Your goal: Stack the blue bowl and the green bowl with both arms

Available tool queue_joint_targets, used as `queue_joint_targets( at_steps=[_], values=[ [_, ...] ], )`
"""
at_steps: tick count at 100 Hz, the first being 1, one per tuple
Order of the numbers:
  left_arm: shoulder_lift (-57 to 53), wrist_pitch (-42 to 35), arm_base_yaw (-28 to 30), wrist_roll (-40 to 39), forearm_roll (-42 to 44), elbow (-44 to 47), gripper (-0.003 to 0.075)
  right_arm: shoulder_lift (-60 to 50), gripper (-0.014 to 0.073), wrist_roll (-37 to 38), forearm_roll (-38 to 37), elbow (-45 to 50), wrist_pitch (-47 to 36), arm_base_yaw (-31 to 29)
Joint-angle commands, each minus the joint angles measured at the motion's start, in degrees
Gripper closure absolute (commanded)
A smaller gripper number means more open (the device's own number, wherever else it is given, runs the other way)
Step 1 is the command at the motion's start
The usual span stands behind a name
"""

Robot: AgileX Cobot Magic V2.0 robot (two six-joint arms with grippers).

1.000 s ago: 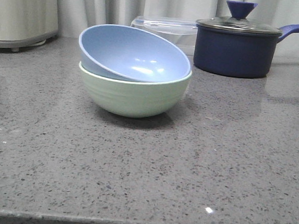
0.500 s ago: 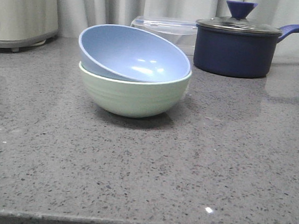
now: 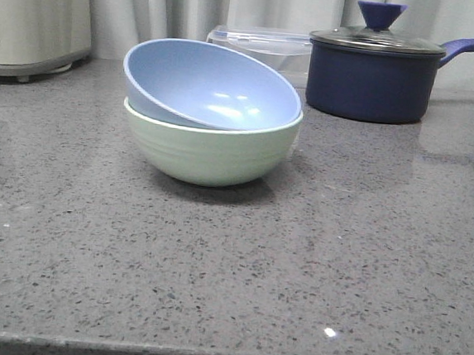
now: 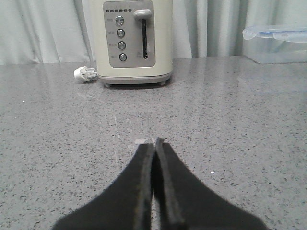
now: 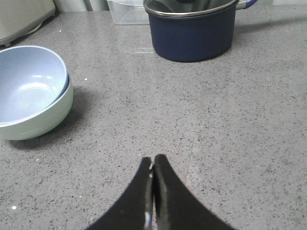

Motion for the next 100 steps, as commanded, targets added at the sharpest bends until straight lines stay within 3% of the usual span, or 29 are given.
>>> queue_joint_targets(
  at_steps=[1,12,32,49,83,100],
  values=[
    [-1.98,-5.18,0.14,-0.31,-0.66,2.25,0.0741,0.46,0.0664,-0.27,-2.55,-1.31,-5.22,-0.34],
    [-1.98,-5.18,0.14,-0.31,-0.66,2.25,0.0741,0.46,0.0664,-0.27,-6.33,0.66,-9.31,-2.17],
    [-1.98,-5.18,0.14,-0.31,-0.66,2.25,0.0741,0.17,0.0664,-0.27,-6.33,8.30,-24.23,-6.64],
    [-1.98,-5.18,0.14,-0.31,-0.66,2.25,0.0741,-3.24,0.0664,-0.26,-6.33,13.65,-30.34,-9.94],
    [-1.98,-5.18,0.14,-0.31,-0.66,2.25,0.0741,-14.27,0.0664,-0.26,-6.33,23.68,-32.26,-14.23],
    [-1.98,-5.18,0.14,-0.31,-0.66,2.25,0.0741,-16.49,0.0664,-0.26,-6.33,23.60,-28.61,-14.28]
  ],
)
